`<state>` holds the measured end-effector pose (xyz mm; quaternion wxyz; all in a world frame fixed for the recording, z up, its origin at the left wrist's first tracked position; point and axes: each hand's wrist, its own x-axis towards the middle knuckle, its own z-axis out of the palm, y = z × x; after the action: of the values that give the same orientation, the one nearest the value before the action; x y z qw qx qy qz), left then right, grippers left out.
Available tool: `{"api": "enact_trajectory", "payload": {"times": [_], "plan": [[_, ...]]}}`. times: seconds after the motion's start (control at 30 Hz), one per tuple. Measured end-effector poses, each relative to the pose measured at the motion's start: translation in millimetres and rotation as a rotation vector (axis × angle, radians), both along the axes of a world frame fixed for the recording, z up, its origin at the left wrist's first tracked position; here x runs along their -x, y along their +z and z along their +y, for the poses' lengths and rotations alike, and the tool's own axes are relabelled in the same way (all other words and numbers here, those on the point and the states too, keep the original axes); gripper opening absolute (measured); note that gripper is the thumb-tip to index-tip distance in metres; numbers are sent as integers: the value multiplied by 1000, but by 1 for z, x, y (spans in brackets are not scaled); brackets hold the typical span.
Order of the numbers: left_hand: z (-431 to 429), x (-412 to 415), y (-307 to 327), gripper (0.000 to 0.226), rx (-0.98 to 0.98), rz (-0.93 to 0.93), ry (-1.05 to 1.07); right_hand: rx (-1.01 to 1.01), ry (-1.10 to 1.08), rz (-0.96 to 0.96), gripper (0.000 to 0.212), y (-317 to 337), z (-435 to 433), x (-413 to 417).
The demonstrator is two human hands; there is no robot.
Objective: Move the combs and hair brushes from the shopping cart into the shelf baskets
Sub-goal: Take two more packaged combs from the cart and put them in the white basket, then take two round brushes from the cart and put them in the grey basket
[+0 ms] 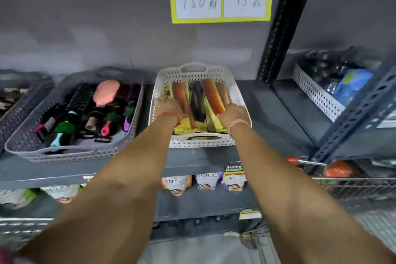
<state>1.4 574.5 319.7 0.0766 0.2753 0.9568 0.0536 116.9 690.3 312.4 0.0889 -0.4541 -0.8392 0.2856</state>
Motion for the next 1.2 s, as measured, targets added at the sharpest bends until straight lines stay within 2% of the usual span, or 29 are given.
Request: {"api": "enact_trajectory", "payload": {"times": [0.1, 0.23, 0.27, 0.33, 0.37, 0.47, 0.53, 0.6, 0.67, 0.73, 0.87, 0.93, 1.07, 1.2], "plan": [[2, 7, -2, 51, 38, 7, -23, -120, 9, -183, 43, 0, -7, 1], [-8, 9, -7, 51, 10, -77, -35, -187, 45, -171, 54, 3, -15, 2], [-13, 7, -6, 53, -59, -91, -46, -288, 95, -111, 60, 4, -17, 3], [-24, 6, 1, 55, -388, -162, -30, -546, 286, 49, 63, 14, -28, 10], [-34, 6, 8, 54, -583, -185, -4, -605, 396, 121, 63, 22, -39, 20], [-74, 19, 36, 53, -1001, -149, 187, -450, 528, 343, 65, 48, -90, 60], [-118, 39, 51, 58, -1143, -90, 335, -274, 543, 512, 64, 61, -139, 89], [-178, 55, 55, 59, -1257, -11, 460, -131, 610, 603, 61, 62, -196, 113], [-254, 62, 42, 59, -1252, 133, 576, -30, 709, 626, 59, 53, -257, 130], [-336, 65, 14, 62, -1218, 167, 739, -46, 839, 576, 59, 35, -315, 145], [-478, 57, -63, 64, -1097, -58, 1022, -344, 1092, 473, 64, -11, -418, 163], [-533, 54, -102, 69, -1012, -203, 1112, -338, 1210, 460, 62, -34, -469, 171], [-592, 45, -164, 71, -859, -444, 1218, -242, 1415, 95, 70, -94, -545, 183], [-600, 35, -223, 69, -600, -696, 1183, -57, 1437, -358, 73, -171, -568, 188]]}}
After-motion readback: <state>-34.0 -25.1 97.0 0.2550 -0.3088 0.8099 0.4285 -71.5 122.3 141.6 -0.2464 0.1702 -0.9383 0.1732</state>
